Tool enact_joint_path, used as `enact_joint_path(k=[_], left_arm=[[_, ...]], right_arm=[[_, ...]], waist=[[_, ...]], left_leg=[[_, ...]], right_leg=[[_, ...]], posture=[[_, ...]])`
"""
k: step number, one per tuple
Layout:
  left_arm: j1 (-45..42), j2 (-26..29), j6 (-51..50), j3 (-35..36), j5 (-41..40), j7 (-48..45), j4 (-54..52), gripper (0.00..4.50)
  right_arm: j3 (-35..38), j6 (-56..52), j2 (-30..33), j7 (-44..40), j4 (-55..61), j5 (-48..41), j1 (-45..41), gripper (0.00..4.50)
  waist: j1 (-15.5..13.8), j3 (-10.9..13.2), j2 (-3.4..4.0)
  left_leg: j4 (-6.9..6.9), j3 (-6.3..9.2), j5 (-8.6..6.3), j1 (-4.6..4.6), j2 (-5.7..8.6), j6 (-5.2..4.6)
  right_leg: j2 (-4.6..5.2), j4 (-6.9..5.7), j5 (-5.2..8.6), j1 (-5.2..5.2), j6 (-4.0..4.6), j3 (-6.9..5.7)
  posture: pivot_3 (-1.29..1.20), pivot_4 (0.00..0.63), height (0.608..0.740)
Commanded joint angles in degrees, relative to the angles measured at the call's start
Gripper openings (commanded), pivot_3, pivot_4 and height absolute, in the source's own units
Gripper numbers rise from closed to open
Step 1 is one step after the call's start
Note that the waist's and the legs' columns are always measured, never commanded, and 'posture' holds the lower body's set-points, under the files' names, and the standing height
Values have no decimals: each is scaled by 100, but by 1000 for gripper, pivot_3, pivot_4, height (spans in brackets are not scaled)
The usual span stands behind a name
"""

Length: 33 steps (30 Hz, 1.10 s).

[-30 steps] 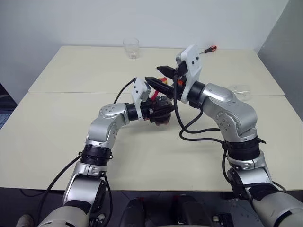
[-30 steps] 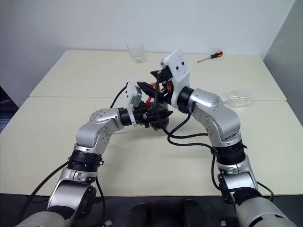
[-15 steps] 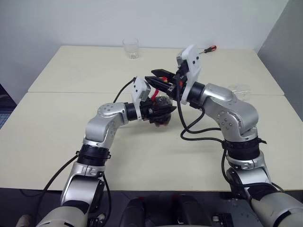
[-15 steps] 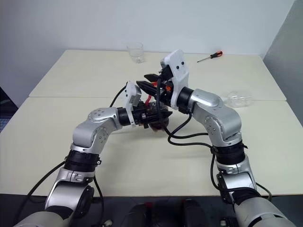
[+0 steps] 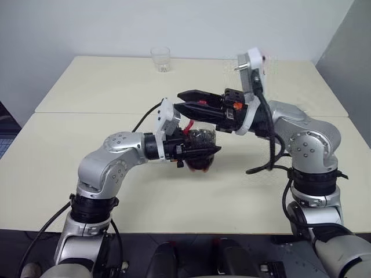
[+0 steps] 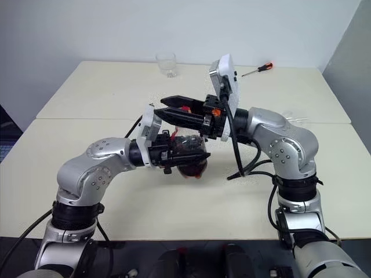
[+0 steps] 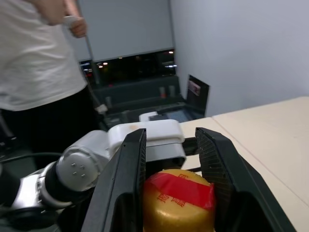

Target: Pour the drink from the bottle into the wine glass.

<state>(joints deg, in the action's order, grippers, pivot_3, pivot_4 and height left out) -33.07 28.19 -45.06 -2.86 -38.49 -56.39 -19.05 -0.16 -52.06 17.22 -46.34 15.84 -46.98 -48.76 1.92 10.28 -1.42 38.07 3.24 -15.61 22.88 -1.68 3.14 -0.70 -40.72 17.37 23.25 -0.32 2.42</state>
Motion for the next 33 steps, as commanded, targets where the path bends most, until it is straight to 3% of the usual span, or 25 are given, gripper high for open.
enact_joint_path(k=[1,8,14,23,27,32,33], left_arm=[[-129,124,-178,568,-755,156,-747,2185],[175,365,-775,954,-1805,632,-1262,2185],[181,412,-794,922,-2030,969,-1349,2185],[105,464,-740,824,-2100,1159,-1254,2185],[76,490,-768,808,-2145,1171,-1201,2185],[74,501,-806,810,-2219,1267,-1178,2185],[69,498,-811,811,-2214,1301,-1158,2185]], right_arm=[[-195,-105,72,-459,236,-407,134,1300],[-285,-201,-14,-832,319,-994,-14,1300],[-323,-381,-18,-863,210,-1378,-63,1300],[-401,-175,16,-772,50,-1121,-117,1300],[-395,-127,41,-725,25,-1043,-107,2503],[-319,-88,72,-593,45,-1004,-130,4324],[-293,-89,84,-550,57,-1001,-133,4420]], waist=[[2,2,0],[5,6,3],[-2,6,3],[-3,8,5],[-3,9,6],[-3,9,6],[-3,10,6]], left_leg=[[0,1,0,0,-1,0],[0,5,0,-3,-4,0],[1,2,0,-3,-2,0],[-1,1,0,-4,0,0],[0,1,0,-4,0,1],[0,0,0,-4,0,1],[0,0,0,-3,0,1]], right_leg=[[0,1,0,0,0,1],[0,-2,0,0,0,1],[0,0,1,-3,0,1],[-2,1,1,-3,0,0],[-2,1,1,-3,0,0],[-2,2,1,-2,0,1],[-2,3,1,-2,0,1]], posture=[[0,150,740],[0,150,740],[0,150,740],[0,150,740],[0,150,740],[0,150,740],[0,150,740]])
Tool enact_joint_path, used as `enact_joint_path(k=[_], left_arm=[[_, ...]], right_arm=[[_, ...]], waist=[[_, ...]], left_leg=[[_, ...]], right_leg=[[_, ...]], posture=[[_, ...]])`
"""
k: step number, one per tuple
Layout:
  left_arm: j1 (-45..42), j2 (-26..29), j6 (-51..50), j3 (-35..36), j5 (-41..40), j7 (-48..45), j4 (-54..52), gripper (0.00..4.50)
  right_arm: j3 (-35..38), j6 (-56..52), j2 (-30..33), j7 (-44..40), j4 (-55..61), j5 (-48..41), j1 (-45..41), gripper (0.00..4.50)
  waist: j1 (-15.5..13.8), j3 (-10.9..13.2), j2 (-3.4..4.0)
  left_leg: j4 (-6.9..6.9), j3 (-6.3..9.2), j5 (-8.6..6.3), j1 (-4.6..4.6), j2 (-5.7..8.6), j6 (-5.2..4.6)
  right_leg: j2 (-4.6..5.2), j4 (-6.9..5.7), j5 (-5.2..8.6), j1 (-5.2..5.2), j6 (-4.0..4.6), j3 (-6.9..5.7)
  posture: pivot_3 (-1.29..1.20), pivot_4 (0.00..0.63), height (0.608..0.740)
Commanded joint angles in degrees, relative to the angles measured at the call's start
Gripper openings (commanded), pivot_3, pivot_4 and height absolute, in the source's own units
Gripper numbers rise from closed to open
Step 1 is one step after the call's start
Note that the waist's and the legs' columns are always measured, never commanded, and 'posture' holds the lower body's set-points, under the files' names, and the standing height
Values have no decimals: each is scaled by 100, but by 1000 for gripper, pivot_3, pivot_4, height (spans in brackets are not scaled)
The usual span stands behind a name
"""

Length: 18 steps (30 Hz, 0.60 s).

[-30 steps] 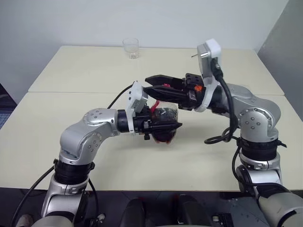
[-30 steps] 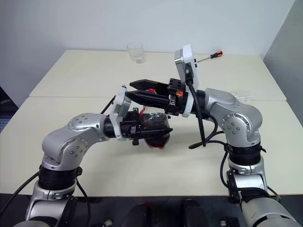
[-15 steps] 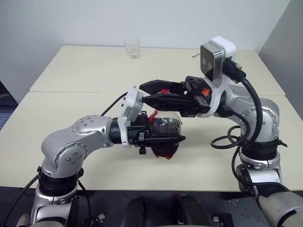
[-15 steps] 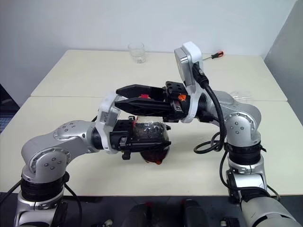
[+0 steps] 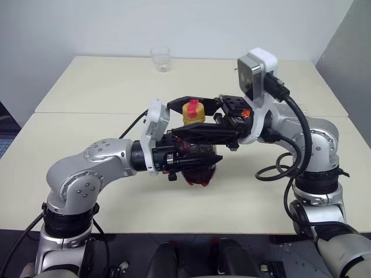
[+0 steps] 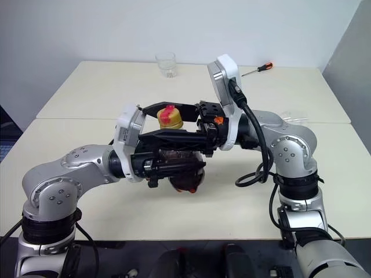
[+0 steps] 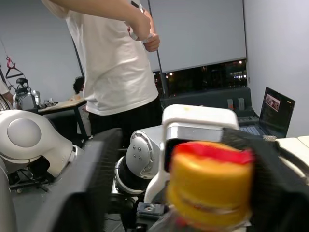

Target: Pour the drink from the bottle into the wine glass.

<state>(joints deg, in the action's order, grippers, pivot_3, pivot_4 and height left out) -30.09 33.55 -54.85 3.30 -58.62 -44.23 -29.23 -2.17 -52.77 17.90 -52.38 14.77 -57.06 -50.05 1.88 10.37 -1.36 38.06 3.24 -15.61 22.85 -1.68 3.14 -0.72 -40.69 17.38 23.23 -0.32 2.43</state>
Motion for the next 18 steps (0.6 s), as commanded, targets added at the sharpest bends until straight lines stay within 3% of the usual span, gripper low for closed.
enact_joint_path(k=[1,10,18], left_arm=[[-229,-37,171,200,-177,126,-112,2185],[-29,7,392,159,397,553,142,2185],[105,71,1048,-146,1307,141,693,2185]], right_arm=[[-55,-27,36,110,183,2,-11,4420],[211,252,73,1153,416,394,-114,4420],[136,787,-60,2116,336,1382,-307,4420]], waist=[[-1,0,0],[0,1,0],[-4,2,1]], left_leg=[[0,0,0,0,0,0],[-2,1,0,1,0,0],[-5,-3,1,3,1,1]], right_leg=[[0,1,0,0,0,0],[1,3,0,0,0,0],[0,7,0,2,0,1]], posture=[[0,150,740],[0,150,740],[0,150,740]])
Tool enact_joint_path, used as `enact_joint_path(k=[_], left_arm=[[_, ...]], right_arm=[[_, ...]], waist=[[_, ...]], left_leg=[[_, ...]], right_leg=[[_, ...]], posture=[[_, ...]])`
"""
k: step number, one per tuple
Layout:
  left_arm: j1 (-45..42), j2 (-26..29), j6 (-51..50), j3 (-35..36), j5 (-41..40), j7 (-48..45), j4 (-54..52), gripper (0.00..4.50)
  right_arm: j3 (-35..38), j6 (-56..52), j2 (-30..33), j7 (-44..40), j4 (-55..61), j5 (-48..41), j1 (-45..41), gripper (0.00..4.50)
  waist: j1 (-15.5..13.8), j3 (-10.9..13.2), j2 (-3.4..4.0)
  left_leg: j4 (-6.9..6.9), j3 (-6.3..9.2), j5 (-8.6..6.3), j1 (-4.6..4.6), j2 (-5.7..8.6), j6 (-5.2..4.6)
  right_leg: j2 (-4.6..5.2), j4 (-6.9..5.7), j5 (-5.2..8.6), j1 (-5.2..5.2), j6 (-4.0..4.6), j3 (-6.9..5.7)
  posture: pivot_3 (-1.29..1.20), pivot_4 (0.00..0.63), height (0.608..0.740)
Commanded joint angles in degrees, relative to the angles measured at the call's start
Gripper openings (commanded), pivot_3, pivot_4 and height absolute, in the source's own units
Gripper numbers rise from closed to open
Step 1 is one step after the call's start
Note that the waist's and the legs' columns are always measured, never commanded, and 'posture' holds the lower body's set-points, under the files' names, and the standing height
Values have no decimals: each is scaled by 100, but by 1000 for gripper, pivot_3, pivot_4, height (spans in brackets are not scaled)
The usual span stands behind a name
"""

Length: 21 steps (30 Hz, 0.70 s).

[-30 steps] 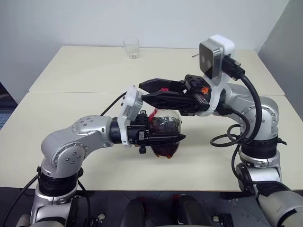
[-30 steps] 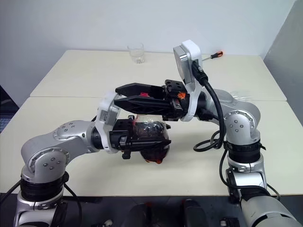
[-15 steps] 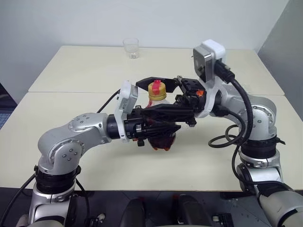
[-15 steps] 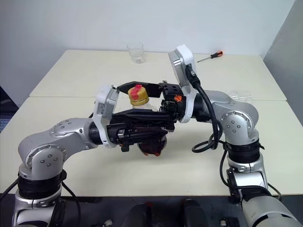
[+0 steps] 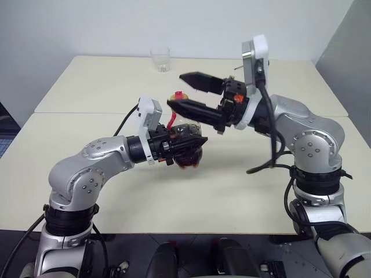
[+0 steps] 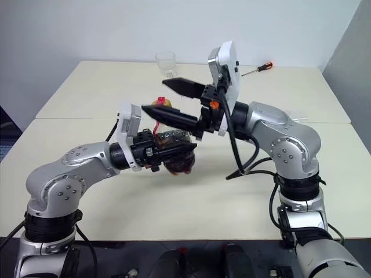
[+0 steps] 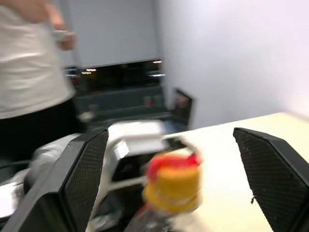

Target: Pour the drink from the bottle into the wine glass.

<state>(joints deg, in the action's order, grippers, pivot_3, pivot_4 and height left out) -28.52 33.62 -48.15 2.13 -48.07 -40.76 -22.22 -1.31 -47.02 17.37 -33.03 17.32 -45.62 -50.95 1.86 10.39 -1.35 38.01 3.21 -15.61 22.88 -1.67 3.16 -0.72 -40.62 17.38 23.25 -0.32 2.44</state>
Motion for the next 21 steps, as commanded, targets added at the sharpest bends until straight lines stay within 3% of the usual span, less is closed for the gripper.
enact_joint_path(k=[1,10,21], left_arm=[[-76,82,454,-89,391,-262,103,2185],[-521,-48,1149,-470,1425,-472,1012,2185],[-704,-297,1365,-529,1808,-589,1330,2185]], right_arm=[[42,214,-17,203,46,273,-238,4420],[-237,181,-106,253,-11,629,-294,4420],[-683,281,-368,447,-275,1245,-157,4420]], waist=[[-2,0,0],[-2,0,1],[1,1,1]], left_leg=[[-2,-1,0,1,0,0],[-7,-2,-1,5,-2,-1],[-8,-1,-1,8,-2,-1]], right_leg=[[0,2,0,0,0,1],[1,17,-1,0,1,0],[4,22,-1,1,1,-1]], posture=[[0,150,740],[0,150,740],[0,150,740]])
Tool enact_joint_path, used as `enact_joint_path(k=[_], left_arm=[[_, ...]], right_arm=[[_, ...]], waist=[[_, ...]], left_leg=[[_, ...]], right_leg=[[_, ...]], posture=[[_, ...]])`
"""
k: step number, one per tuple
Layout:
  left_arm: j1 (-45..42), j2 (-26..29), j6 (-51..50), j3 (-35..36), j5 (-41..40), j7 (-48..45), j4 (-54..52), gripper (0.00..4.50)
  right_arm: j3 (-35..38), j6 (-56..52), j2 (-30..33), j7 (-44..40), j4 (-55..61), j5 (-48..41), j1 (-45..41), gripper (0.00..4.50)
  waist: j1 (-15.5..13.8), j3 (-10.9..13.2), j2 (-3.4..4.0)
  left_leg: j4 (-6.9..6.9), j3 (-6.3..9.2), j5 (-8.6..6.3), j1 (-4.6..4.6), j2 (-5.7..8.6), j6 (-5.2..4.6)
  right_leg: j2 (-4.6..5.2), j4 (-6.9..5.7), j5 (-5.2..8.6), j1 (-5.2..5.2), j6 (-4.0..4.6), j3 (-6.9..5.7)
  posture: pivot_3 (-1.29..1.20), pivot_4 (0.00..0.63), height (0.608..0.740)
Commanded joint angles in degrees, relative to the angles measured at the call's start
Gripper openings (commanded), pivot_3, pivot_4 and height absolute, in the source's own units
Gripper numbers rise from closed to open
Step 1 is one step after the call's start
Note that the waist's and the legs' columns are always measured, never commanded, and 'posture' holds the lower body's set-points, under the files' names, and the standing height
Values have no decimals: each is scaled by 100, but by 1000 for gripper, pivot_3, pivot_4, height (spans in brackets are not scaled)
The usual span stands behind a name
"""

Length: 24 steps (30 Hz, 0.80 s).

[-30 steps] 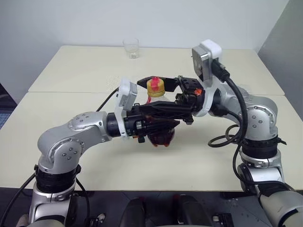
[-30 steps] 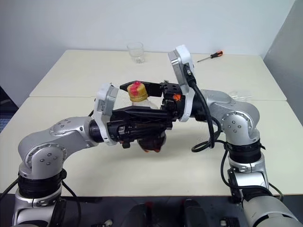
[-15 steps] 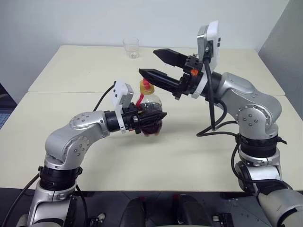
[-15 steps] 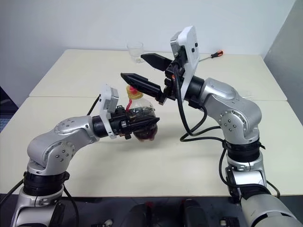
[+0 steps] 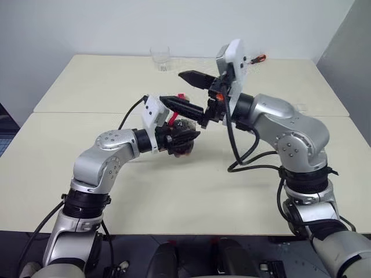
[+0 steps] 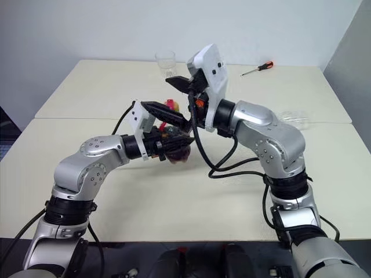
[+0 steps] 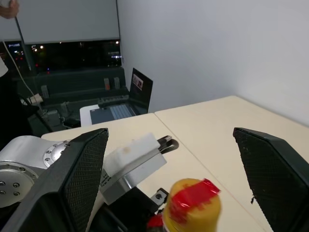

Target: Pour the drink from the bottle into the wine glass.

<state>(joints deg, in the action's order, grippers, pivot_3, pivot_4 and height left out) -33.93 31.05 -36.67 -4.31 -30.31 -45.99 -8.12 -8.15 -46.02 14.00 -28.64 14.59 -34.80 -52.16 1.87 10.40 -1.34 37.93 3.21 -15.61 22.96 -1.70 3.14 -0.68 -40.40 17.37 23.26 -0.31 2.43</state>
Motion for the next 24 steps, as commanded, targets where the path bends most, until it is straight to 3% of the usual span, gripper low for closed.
enact_joint_path(k=[1,24], left_arm=[[-163,-52,224,114,45,-75,-77,2185],[-236,-199,311,119,157,-288,-68,2185]], right_arm=[[-18,201,-52,-4,-42,209,-33,4420],[306,-286,-304,53,-365,106,178,4420]], waist=[[0,0,0],[0,0,0]], left_leg=[[0,0,0,0,0,0],[1,1,0,0,0,0]], right_leg=[[0,-1,0,0,0,0],[3,-2,0,0,0,0]], posture=[[0,150,740],[0,150,740]])
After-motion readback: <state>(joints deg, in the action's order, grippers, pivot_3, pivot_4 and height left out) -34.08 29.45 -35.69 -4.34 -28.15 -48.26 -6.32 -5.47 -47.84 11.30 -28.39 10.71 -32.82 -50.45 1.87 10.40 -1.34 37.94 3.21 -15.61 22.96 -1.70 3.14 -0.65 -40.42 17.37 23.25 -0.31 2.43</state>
